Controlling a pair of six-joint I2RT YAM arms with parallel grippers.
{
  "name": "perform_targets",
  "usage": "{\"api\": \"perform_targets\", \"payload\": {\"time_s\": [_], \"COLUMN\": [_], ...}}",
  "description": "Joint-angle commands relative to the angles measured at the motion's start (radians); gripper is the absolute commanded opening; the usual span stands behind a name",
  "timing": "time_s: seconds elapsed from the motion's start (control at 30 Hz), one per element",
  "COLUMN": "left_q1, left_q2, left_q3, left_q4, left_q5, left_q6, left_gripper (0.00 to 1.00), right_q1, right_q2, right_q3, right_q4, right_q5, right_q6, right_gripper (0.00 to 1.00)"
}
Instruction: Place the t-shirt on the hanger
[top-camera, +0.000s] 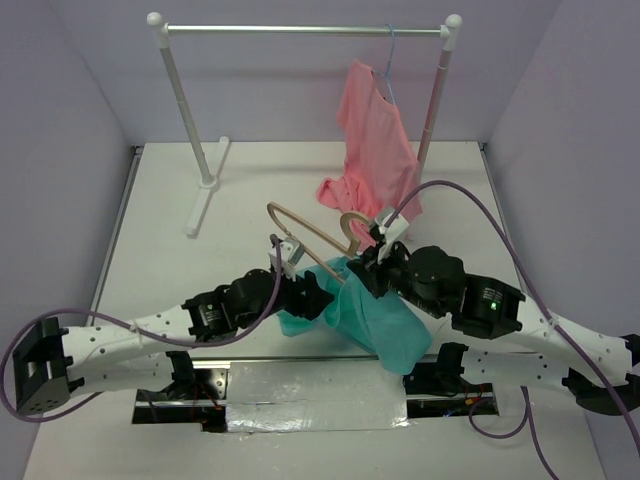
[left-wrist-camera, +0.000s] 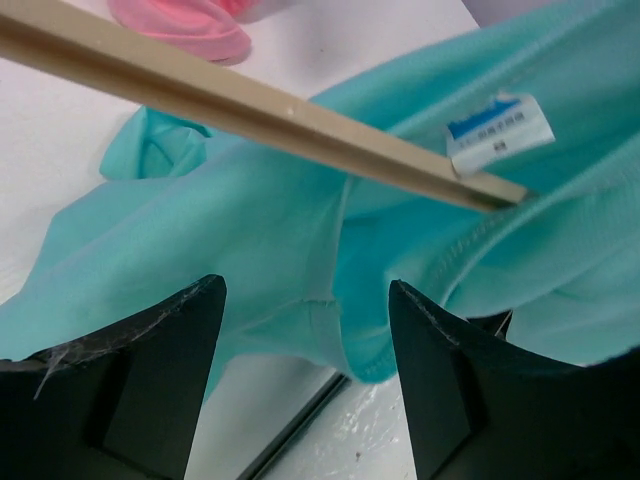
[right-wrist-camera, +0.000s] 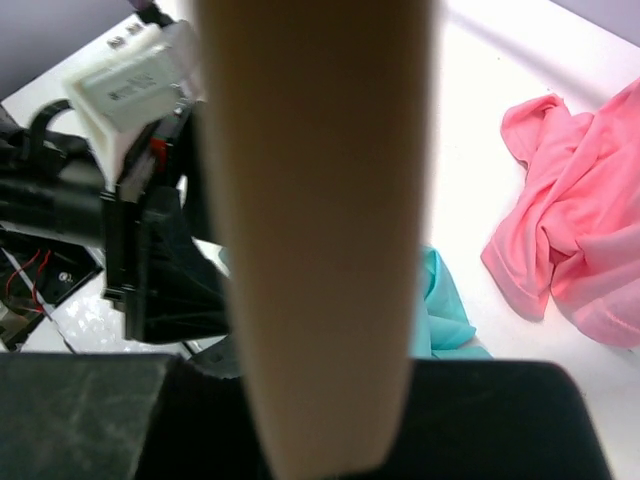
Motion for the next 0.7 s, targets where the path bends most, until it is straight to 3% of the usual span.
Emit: {"api": "perform_targets", "payload": {"time_s": [0.0,0.17,0.27,0.3,0.37,0.5,0.57,0.67], "left_q1": [-0.014,-0.020,-0.020,-0.020,-0.020,0.003,0.052,0.269], "left_q2": [0.060,0.144,0.166,0.166,0.157,0.093,0.036,-0.027], "left_q3": [0.065,0.087,0.090,0.091,0.102,0.162,0.198,0.240], "left_q4": [0.078,0.104,0.104,0.100,0.042,-0.149,-0.219,-0.302], "left_q5": [-0.091,-0.088,-0.086,-0.088,-0.127,-0.248,-0.227,-0.085], "left_q6": [-0.053,-0.066,-0.060,-0.059,-0.062,-0.047,-0.018,0.007], "left_gripper": [0.78,0.73,0.49,0.25,0.01,0.00,0.00,0.00], "right_q1": [-0.001,-0.001,-0.001,-0.001,-0.002,-0.002,-0.004,-0.001], "right_q2": [-0.028,-0.043,-0.059,-0.063,-0.080,-0.116,-0.143,-0.172], "right_q3": [-0.004,-0.015,-0.024,-0.030,-0.038,-0.065,-0.091,-0.113], "right_q4": [0.089,0.094,0.094,0.092,0.086,0.072,0.074,0.088], "right_q5": [0.011,0.008,0.003,0.003,0.012,0.040,0.049,0.048], "right_q6": [0.019,0.021,0.018,0.018,0.013,-0.004,-0.011,-0.024], "right_gripper": [0.00,0.00,0.00,0.00,0.00,0.00,0.00,0.00]}}
